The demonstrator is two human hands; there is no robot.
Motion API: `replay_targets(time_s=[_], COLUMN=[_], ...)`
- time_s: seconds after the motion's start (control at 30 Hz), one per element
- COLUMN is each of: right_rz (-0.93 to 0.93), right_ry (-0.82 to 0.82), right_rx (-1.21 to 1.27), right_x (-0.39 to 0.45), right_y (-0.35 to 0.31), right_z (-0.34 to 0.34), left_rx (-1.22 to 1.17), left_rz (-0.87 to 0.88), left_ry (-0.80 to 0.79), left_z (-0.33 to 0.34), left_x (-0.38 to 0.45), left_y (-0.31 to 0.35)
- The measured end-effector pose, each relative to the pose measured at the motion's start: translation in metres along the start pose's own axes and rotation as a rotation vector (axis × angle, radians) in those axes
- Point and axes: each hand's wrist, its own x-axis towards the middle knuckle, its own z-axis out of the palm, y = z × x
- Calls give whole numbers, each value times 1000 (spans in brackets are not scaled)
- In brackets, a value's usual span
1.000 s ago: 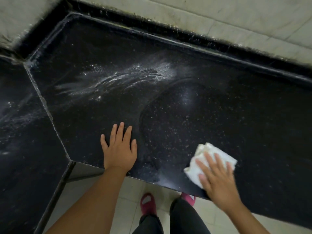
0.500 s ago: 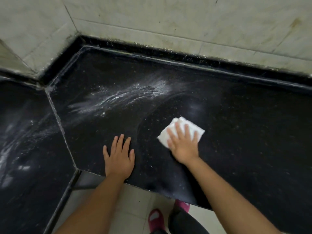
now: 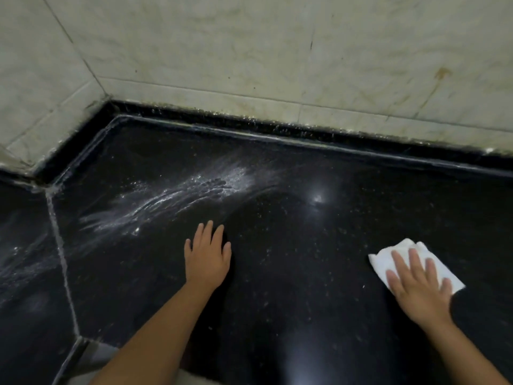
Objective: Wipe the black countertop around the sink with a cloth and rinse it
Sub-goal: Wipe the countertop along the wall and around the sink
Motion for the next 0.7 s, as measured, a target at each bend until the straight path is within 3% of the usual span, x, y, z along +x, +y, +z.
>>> replay_targets(time_s=[0.13, 0.23, 0.47, 0.6, 0.7], right_rz=[59, -17, -625, -843, -632], right_ry=[52, 55, 13, 74, 51], right_rx=[72, 51, -116, -189, -212], right_x=[63, 92, 70, 37, 35], right_y=[-40, -85, -218, -187, -119], right_z=[-24, -34, 3, 32, 27], left_rx=[59, 75, 62, 31, 32], left_rz=[-86, -102, -126, -136, -138], left_ry=[-18, -33, 3, 10, 1], left_z=[10, 14, 17, 16, 16], left_x=[26, 27, 31, 31, 31], left_y=[-1, -4, -4, -2, -3])
